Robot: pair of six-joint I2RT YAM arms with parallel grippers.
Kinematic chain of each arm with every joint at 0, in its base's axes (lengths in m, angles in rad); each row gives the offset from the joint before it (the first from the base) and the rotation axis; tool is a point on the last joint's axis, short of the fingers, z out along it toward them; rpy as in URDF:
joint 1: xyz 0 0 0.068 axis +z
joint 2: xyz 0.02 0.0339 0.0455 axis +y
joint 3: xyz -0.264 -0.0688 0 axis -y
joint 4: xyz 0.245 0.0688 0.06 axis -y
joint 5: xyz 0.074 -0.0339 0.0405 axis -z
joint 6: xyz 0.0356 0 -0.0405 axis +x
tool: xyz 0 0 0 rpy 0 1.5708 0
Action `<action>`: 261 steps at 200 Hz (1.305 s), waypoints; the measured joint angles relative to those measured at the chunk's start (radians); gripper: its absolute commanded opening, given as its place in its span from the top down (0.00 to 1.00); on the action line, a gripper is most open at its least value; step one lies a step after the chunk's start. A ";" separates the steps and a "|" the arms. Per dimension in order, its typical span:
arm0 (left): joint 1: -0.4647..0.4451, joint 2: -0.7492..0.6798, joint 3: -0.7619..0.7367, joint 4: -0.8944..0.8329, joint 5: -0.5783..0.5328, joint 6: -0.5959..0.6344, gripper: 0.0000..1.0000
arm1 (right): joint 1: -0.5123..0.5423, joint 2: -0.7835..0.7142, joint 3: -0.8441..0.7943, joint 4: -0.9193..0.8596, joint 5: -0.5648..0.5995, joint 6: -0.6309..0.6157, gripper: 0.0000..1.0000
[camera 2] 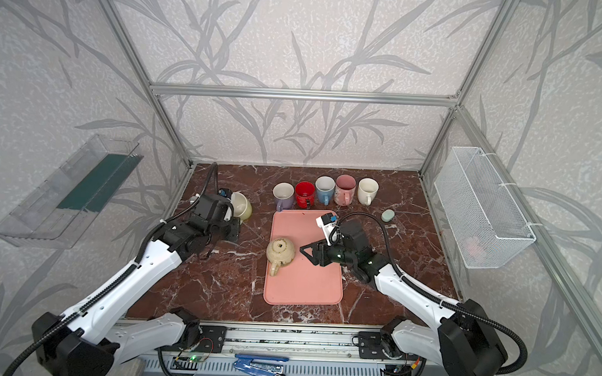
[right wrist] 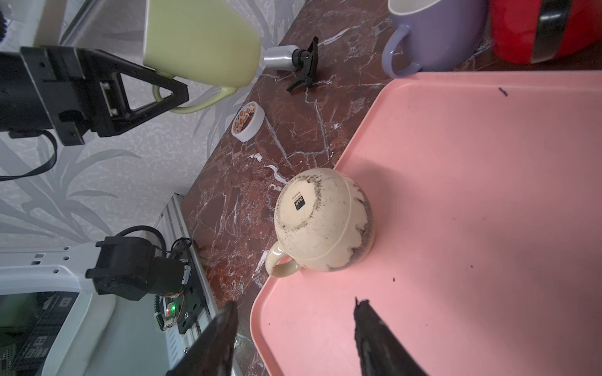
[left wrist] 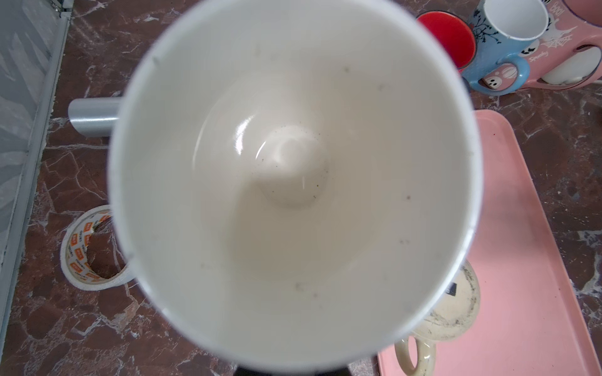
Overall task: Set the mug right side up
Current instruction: 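Carry the pale green mug upright beside the lavender mug with the left gripper, then lower the green mug with the left gripper while the right gripper hovers nearby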
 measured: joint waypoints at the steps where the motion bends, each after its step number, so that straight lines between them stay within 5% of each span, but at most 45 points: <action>1: 0.001 0.002 0.001 0.000 0.000 0.000 1.00 | 0.000 -0.001 -0.001 0.000 0.001 0.000 0.42; 104: 0.117 0.380 0.210 0.008 0.106 0.032 1.00 | 0.010 -0.110 -0.065 0.024 0.082 0.064 0.41; 261: 0.130 0.824 0.584 -0.031 0.107 0.043 1.00 | 0.010 -0.094 -0.072 0.062 0.082 0.101 0.41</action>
